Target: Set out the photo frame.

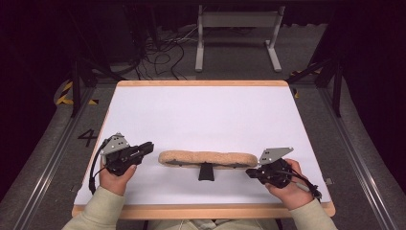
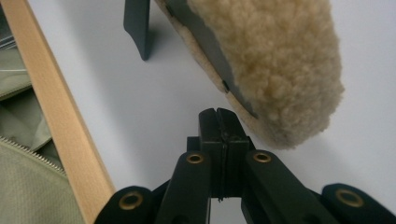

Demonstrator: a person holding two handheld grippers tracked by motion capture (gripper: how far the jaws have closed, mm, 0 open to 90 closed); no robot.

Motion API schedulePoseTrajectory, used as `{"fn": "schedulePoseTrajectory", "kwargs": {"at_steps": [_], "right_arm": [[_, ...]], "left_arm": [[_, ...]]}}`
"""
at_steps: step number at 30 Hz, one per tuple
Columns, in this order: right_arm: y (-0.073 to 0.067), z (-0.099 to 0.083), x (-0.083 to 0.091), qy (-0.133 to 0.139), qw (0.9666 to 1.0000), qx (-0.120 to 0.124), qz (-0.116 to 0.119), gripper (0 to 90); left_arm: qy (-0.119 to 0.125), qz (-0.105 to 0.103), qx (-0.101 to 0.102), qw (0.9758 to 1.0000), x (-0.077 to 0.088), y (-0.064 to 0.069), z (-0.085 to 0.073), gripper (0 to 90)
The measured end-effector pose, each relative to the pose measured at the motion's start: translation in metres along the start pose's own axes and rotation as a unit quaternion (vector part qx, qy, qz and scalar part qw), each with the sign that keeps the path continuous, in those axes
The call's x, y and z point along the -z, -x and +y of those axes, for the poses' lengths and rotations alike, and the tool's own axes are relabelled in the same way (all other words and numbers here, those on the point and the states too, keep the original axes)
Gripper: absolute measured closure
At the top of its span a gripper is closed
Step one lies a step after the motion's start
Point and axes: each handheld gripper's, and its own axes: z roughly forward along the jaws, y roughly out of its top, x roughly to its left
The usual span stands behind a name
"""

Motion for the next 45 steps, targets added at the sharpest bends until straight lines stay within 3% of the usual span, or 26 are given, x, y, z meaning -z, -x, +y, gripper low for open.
{"fn": "schedulePoseTrajectory", "kwargs": {"at_steps": [10,16,18,22,24,31,45], "right_arm": [[0.0,-0.009,-0.012,0.0,0.9998,-0.016,-0.014,90.0],[0.001,-0.012,-0.018,0.003,0.9996,-0.014,-0.025,90.0],[0.003,-0.014,-0.019,0.008,0.9991,-0.03,-0.028,90.0],[0.006,-0.016,-0.019,0.015,0.9986,-0.038,-0.033,90.0],[0.008,-0.017,-0.018,0.024,0.998,-0.047,-0.035,90.0],[0.009,-0.018,-0.019,0.028,0.9976,-0.054,-0.033,90.0],[0.012,-0.016,-0.02,0.031,0.9971,-0.058,-0.039,90.0]], "left_arm": [[-0.01,0.006,-0.002,0.9999,-0.005,-0.002,-0.001,90.0],[-0.013,0.007,-0.003,0.9999,-0.005,-0.003,-0.002,90.0],[-0.014,0.005,-0.001,0.9999,-0.006,-0.003,-0.002,90.0],[-0.014,0.001,0.001,0.9999,-0.007,-0.004,-0.002,90.0],[-0.018,-0.005,0.002,0.9998,-0.009,-0.002,-0.003,90.0],[-0.035,-0.032,-0.025,0.9986,-0.013,0.007,-0.001,90.0],[-0.045,-0.053,-0.03,0.9971,-0.014,0.009,-0.002,90.0]]}}
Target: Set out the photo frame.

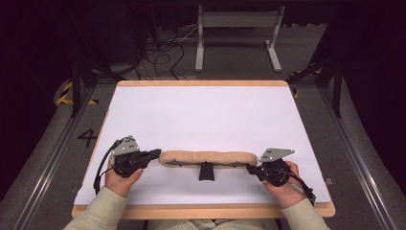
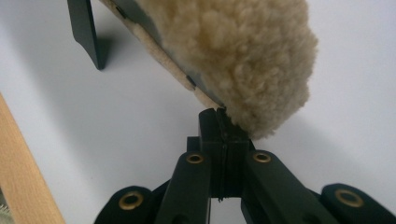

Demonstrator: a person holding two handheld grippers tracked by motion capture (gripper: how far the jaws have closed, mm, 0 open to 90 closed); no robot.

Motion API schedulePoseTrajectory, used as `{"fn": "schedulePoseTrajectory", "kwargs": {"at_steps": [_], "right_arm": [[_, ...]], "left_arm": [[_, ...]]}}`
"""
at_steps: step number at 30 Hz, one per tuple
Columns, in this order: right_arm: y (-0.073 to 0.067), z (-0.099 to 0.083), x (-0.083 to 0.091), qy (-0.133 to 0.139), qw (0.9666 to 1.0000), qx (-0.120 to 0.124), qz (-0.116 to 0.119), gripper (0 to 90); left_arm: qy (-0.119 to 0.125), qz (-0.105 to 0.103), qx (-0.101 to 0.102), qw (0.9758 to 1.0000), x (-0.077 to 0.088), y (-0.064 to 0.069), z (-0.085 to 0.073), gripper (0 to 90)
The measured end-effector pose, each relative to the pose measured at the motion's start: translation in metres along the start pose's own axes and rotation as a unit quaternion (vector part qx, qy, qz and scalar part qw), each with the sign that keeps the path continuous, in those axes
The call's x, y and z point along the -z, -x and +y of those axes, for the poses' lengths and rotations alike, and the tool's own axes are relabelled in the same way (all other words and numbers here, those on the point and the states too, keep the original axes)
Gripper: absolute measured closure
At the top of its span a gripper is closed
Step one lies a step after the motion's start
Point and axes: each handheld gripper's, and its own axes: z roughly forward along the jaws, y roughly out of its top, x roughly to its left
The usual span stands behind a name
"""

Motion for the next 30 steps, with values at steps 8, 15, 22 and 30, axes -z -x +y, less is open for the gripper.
{"fn": "schedulePoseTrajectory", "kwargs": {"at_steps": [8,15,22,30], "right_arm": [[0.013,0.005,-0.004,0.014,0.9997,-0.015,-0.009,90.0],[0.028,0.017,-0.011,0.021,0.9991,-0.027,-0.023,90.0],[0.039,0.03,-0.023,0.024,0.9982,-0.043,-0.034,90.0],[0.05,0.043,-0.032,0.031,0.9969,-0.058,-0.042,90.0]], "left_arm": [[-0.004,-0.008,-0.002,1.0,0.001,0.003,-0.001,90.0],[-0.008,-0.014,-0.007,0.9998,0.002,0.006,-0.001,90.0],[-0.011,-0.023,-0.021,0.9995,0.002,0.011,0.0,90.0],[-0.015,-0.032,-0.032,0.9989,0.002,0.013,0.001,90.0]]}}
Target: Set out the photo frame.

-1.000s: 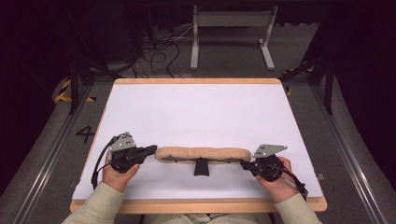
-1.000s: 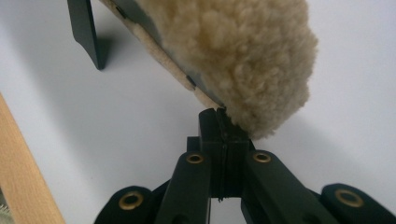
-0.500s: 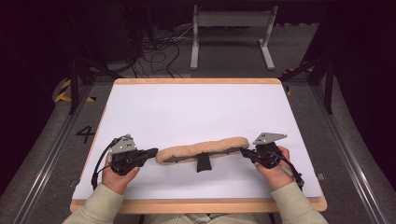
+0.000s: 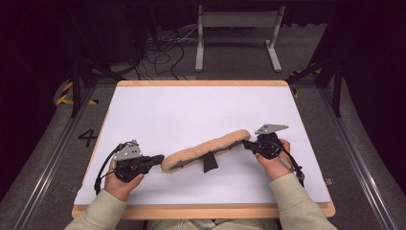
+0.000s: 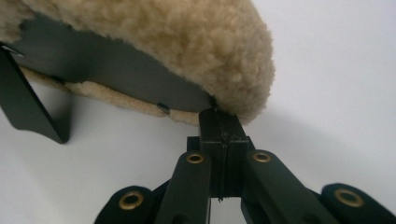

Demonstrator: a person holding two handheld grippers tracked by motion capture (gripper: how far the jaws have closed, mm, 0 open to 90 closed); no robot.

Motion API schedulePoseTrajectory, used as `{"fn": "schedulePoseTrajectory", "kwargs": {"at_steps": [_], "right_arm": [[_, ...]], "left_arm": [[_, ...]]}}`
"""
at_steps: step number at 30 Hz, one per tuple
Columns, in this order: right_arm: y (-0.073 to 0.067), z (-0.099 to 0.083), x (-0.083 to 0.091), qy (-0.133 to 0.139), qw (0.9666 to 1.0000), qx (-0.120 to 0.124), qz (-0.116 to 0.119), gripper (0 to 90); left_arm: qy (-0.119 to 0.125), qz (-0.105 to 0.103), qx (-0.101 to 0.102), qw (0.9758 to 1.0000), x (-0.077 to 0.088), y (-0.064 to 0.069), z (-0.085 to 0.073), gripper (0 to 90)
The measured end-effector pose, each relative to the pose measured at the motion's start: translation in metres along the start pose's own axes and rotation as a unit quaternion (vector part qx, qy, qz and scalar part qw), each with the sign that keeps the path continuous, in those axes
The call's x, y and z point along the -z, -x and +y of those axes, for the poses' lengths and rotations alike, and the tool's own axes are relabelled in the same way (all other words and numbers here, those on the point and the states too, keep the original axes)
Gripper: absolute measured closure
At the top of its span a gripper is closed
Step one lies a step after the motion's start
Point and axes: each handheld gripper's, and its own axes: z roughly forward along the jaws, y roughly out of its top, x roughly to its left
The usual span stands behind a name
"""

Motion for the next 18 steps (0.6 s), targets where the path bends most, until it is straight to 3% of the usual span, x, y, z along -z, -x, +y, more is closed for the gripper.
{"fn": "schedulePoseTrajectory", "kwargs": {"at_steps": [10,18], "right_arm": [[0.007,0.014,-0.017,0.005,0.9998,-0.021,-0.002,90.0],[0.007,0.027,-0.029,-0.002,0.9998,-0.012,-0.014,90.0]], "left_arm": [[-0.003,-0.011,-0.011,0.9999,-0.002,0.003,0.001,90.0],[-0.003,-0.005,-0.012,0.9999,0.0,0.003,0.0,90.0]]}}
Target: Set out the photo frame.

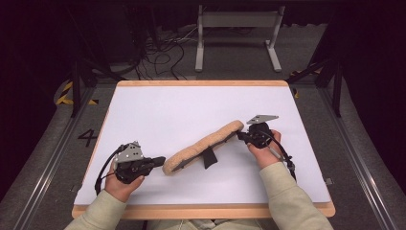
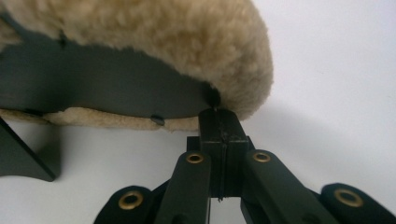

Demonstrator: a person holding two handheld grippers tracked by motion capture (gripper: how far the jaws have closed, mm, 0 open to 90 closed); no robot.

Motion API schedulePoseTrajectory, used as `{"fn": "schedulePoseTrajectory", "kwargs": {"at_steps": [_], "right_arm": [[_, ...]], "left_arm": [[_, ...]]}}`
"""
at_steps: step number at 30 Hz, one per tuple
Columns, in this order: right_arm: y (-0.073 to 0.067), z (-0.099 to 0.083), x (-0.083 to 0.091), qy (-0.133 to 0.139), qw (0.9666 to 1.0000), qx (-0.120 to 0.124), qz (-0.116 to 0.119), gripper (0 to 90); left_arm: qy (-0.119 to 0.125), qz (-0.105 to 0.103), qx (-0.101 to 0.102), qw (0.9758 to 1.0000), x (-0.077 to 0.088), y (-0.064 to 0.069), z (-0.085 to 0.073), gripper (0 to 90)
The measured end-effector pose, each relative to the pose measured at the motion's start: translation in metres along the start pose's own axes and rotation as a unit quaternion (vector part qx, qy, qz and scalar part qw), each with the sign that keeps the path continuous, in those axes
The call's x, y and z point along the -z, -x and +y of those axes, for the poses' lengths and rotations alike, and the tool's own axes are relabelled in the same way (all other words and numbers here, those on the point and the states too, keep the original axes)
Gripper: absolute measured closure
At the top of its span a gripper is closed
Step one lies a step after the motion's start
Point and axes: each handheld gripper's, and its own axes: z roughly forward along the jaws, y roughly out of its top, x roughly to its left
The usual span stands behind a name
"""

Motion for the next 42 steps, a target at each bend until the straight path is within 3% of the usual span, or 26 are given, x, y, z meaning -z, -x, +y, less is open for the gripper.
{"fn": "schedulePoseTrajectory", "kwargs": {"at_steps": [6,18,26,31,36,42], "right_arm": [[0.0,0.009,-0.009,0.0,1.0,0.002,-0.005,90.0],[0.005,0.01,-0.022,-0.001,0.9999,-0.012,0.001,90.0],[0.006,0.012,-0.028,0.012,0.9998,-0.016,0.001,90.0],[0.006,0.01,-0.019,0.012,0.9998,-0.013,-0.004,90.0],[0.004,0.006,0.002,0.026,0.9996,0.0,-0.009,90.0],[0.006,-0.006,0.024,0.039,0.9992,-0.009,-0.003,90.0]], "left_arm": [[-0.001,0.004,0.004,1.0,0.002,-0.001,-0.002,90.0],[-0.012,-0.021,-0.027,0.9993,-0.003,0.013,-0.002,90.0],[-0.017,-0.028,-0.029,0.999,-0.004,0.013,-0.002,90.0],[-0.029,-0.015,-0.019,0.9993,-0.006,0.009,-0.004,90.0],[-0.078,-0.024,0.004,0.9967,-0.018,0.002,-0.009,90.0],[-0.095,-0.037,-0.004,0.9948,-0.022,0.005,-0.008,90.0]]}}
